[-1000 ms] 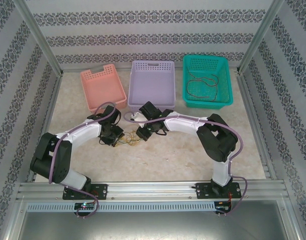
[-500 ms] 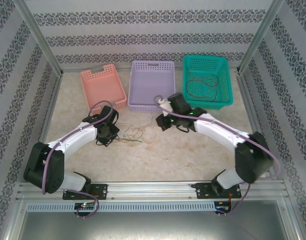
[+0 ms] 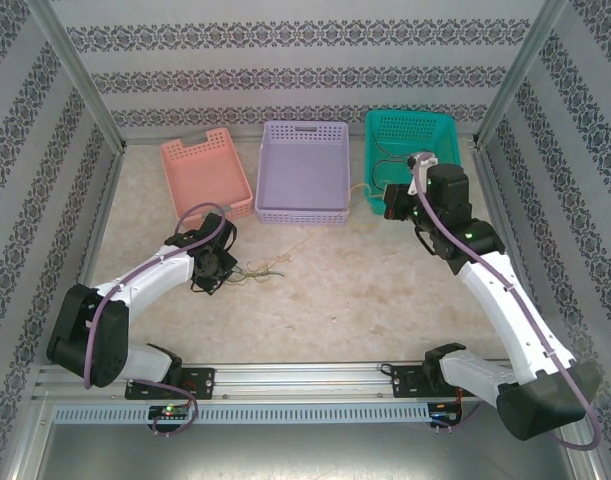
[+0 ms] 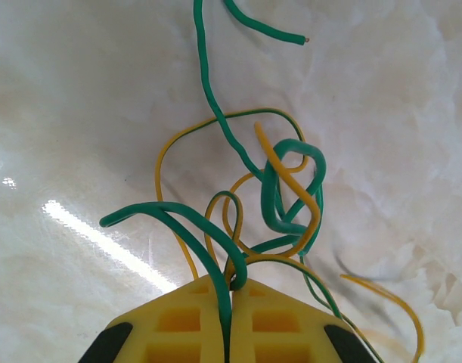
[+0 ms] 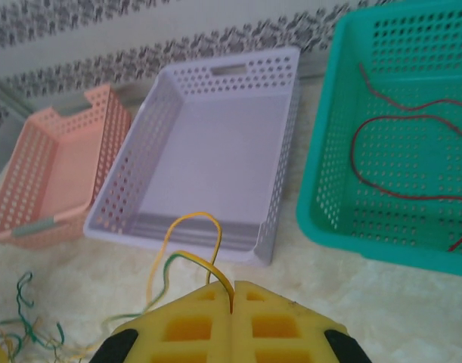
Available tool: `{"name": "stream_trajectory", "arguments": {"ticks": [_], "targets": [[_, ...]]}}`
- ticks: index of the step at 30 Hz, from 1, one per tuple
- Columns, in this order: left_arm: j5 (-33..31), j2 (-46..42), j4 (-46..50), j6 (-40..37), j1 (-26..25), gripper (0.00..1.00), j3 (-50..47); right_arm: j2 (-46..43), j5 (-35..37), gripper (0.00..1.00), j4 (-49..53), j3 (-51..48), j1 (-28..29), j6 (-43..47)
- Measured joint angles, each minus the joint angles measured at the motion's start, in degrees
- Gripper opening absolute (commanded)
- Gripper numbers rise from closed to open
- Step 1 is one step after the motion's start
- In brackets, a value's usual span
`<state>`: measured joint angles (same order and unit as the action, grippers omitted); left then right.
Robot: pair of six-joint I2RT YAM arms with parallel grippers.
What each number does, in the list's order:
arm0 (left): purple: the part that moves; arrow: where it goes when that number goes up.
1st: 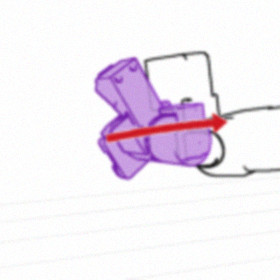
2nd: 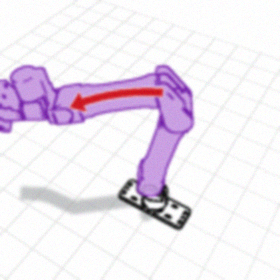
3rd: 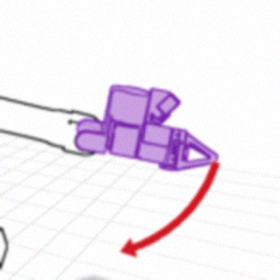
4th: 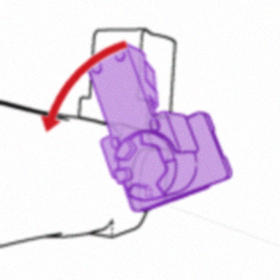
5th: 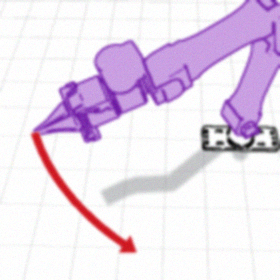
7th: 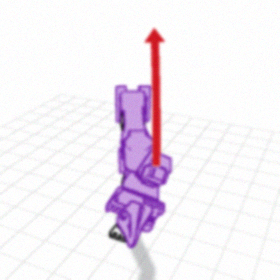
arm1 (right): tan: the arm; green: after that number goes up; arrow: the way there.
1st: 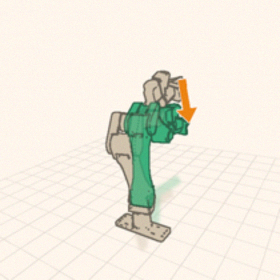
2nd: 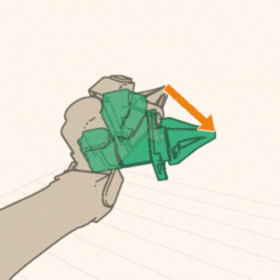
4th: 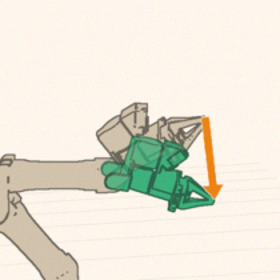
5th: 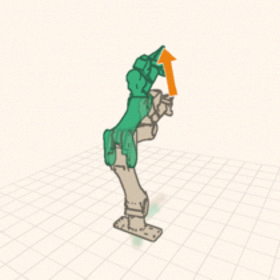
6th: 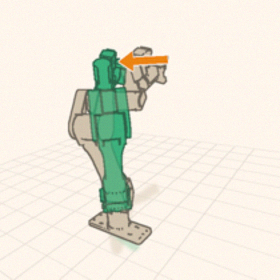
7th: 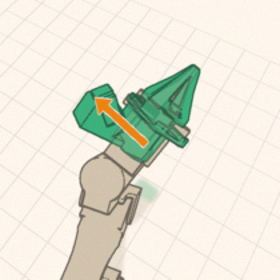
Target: Untangle the cables
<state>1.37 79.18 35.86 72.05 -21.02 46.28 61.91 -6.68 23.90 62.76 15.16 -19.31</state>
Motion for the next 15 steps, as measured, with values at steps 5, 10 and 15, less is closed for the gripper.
{"name": "stream_trajectory", "arguments": {"ticks": [5, 10, 15], "targets": [[-0.15, 0.07, -0.04, 0.00, 0.00, 0.00, 0.00, -0.55, 2.51, 0.00, 1.73, 5.79, -0.07, -0.31], [-0.13, 0.74, -0.26, -0.04, 0.00, 0.00, -0.11, -1.42, 4.55, 0.00, 2.60, 11.30, -0.44, -0.28], [0.59, 0.98, -3.02, -0.94, -0.74, 0.00, -0.15, -1.62, 4.70, 0.00, 5.90, 16.57, -0.57, -0.26]]}}
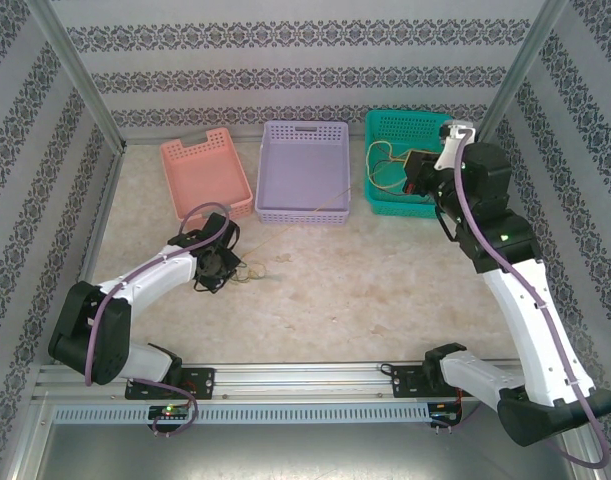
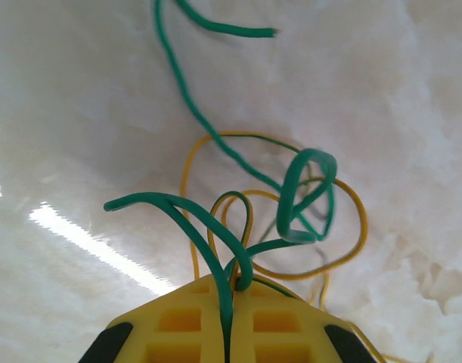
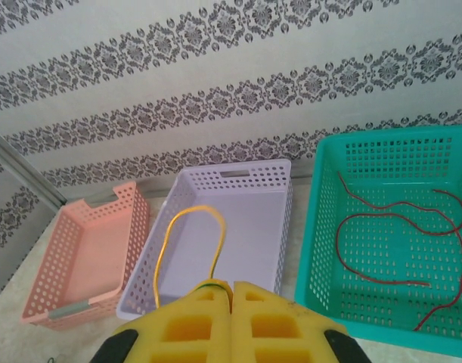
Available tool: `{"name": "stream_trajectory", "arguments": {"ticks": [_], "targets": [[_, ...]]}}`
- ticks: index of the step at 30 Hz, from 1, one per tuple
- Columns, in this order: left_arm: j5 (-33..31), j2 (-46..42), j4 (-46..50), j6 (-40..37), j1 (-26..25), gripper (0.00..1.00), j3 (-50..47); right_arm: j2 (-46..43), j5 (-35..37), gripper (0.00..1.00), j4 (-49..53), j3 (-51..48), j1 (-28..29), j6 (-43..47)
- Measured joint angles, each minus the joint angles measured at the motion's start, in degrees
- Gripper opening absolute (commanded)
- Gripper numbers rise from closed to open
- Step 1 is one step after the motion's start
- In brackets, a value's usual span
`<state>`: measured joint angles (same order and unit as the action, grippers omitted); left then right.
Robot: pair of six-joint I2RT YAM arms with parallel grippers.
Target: Untangle the cables
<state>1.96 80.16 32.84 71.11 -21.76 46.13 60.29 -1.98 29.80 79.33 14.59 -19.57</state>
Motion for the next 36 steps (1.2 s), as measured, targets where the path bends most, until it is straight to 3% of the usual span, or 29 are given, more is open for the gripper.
{"name": "stream_trajectory", "arguments": {"ticks": [11, 14, 16, 26, 31, 36], "targets": [[1.27, 2.34, -5.16, -0.81, -0.42, 0.02, 1.09, 3.41, -1.70, 0.00, 4.68, 13.22, -0.13, 0.17], [1.27, 2.47, -5.44, -1.40, -0.42, 0.30, 1.14, 4.33, -1.90, 0.00, 5.79, 15.85, -0.13, 0.13], [-0.07, 2.64, -4.22, -1.68, -0.22, 0.38, 0.83, 5.16, -1.44, 0.00, 3.87, 18.49, -0.81, -0.35], [-2.47, 2.67, -0.13, -2.10, 0.07, 0.38, 0.22, 4.17, -1.95, 0.00, -2.40, 17.92, 2.58, -4.50], [-2.56, 2.75, 0.00, -2.08, 0.07, 0.47, -0.09, 4.24, -0.37, 0.00, -2.14, 18.14, 2.93, -4.28], [-2.64, 3.82, 0.09, -2.10, 0.07, 0.49, -0.11, 5.62, 1.81, 0.00, -1.55, 25.51, 2.75, -2.89]]}}
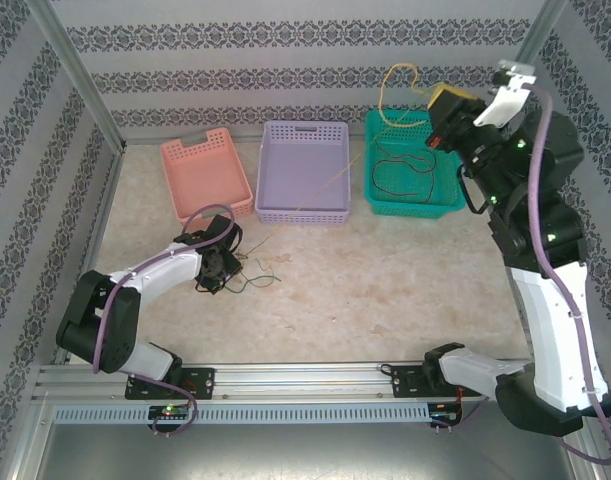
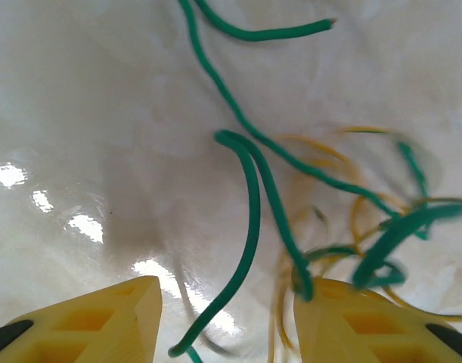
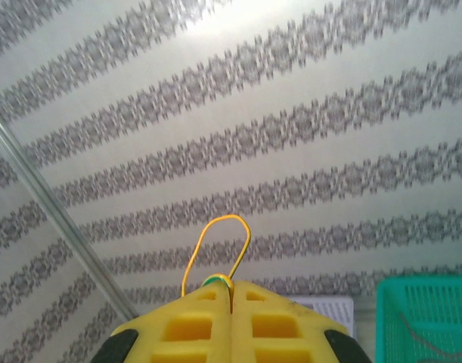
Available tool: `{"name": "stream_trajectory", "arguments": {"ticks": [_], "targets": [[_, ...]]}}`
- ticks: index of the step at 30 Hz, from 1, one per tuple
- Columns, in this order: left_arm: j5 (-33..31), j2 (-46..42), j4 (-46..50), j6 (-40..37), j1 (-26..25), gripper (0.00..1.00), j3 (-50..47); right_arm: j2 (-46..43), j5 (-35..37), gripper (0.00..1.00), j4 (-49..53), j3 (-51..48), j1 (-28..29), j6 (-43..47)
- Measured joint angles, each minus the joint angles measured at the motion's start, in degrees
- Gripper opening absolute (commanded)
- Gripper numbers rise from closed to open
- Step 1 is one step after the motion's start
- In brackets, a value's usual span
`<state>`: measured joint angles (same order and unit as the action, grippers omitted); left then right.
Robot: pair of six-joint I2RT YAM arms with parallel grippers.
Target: Untangle the cables
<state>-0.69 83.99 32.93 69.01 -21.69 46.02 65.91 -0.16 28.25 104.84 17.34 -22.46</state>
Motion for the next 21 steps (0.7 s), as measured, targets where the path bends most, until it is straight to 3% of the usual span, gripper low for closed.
{"name": "stream_trajectory", "arguments": {"ticks": [9, 21], "targets": [[-0.02, 1.90, 0.02, 0.00, 0.00, 0.46, 0.00, 4.57, 0.57, 0.00, -1.42, 16.90, -0.35, 0.96], [-0.02, 3.41, -0.22, 0.04, 0.00, 0.34, 0.02, 10.75, 0.79, 0.00, -0.61, 27.47, -0.35, 1.95]]}}
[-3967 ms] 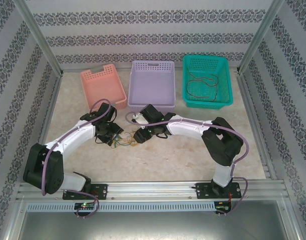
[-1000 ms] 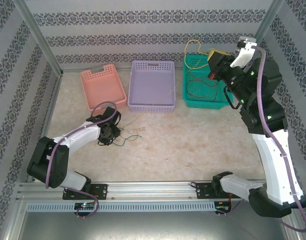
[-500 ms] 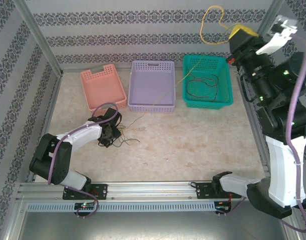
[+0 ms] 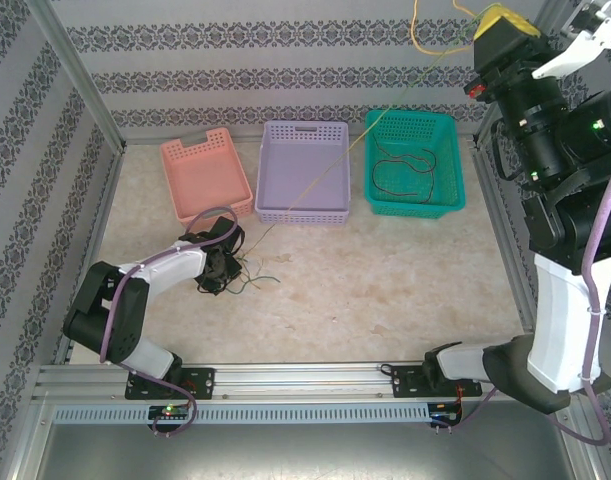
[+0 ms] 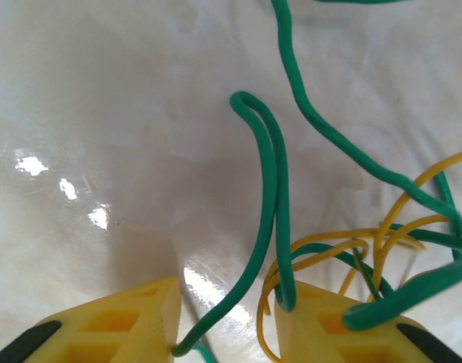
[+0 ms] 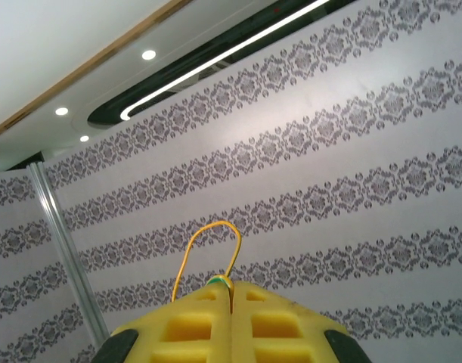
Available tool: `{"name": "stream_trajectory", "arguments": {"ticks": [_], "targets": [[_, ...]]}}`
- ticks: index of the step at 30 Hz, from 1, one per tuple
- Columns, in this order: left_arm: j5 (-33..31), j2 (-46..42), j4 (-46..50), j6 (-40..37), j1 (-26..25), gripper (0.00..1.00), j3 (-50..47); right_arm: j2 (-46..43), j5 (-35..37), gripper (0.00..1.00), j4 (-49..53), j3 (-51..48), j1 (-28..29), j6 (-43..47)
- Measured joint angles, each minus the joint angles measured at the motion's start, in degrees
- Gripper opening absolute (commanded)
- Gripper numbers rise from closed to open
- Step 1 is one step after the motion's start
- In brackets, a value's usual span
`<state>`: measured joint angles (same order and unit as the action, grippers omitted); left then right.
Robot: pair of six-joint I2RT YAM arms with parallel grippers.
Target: Untangle the cables
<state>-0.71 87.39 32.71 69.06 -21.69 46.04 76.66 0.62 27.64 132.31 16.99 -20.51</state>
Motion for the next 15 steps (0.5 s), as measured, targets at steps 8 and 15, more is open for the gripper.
{"name": "stream_trajectory", "arguments": {"ticks": [8, 15], "targets": [[-0.02, 1.07, -0.09, 0.20, 0.02, 0.41, 0.35, 3.04, 2.91, 0.00, -1.42, 11.63, -1.57, 2.93], [-0.42, 1.40, 0.02, 0.26, 0.20, 0.38, 0.72, 2.23, 3.28, 0.00, -3.28, 11.78, -1.95, 2.93]]}}
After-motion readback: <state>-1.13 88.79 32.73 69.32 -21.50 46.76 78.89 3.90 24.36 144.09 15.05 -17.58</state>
